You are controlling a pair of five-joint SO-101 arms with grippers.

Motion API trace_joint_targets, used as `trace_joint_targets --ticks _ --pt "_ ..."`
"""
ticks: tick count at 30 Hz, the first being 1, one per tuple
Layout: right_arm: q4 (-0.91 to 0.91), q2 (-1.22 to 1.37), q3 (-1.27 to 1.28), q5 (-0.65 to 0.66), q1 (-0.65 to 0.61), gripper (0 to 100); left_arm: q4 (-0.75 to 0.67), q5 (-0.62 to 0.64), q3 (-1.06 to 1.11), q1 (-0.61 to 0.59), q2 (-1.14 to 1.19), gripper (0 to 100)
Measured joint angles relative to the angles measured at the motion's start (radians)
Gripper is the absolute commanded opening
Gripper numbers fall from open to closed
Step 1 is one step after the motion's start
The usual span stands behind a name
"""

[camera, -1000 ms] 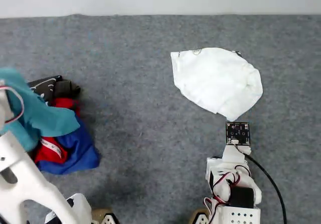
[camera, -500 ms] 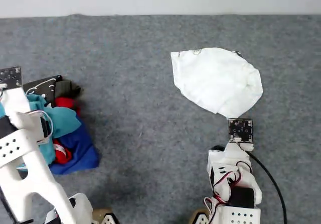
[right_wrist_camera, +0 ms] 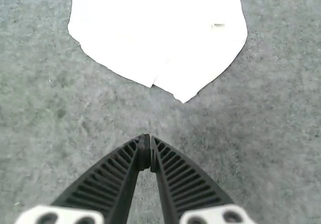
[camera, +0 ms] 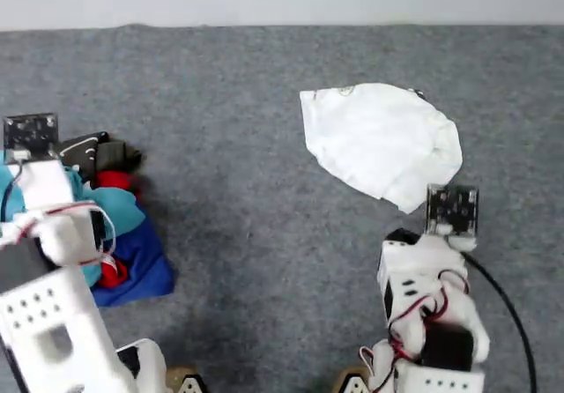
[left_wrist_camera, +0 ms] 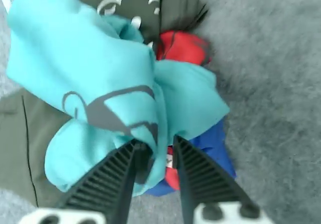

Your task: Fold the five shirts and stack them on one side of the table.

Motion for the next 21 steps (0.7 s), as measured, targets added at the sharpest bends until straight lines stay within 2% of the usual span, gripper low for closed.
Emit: trace_joint_targets --ticks 3,7,12,18,21 --pt "-0.002 0.153 -0.107 0.000 0.000 1.2 -0.008 0.000 0.069 0.031 -0.114 10" --pt "-0.058 0.385 -0.144 0.008 -0.005 3.2 -0.084 0.000 0.222 0.035 -0.238 10" --pt "-0.210 0.629 -0.150 0.175 -0.006 8.1 -0.175 0.000 0.353 0.035 -0.353 10" --pt "-0.371 0.841 -0.175 0.227 -0.005 19.1 -0.192 0.000 0.402 0.035 -0.397 10" --pt "-0.410 0.945 -0.226 0.282 -0.005 20.5 -0.192 0.000 0.402 0.035 -0.399 10"
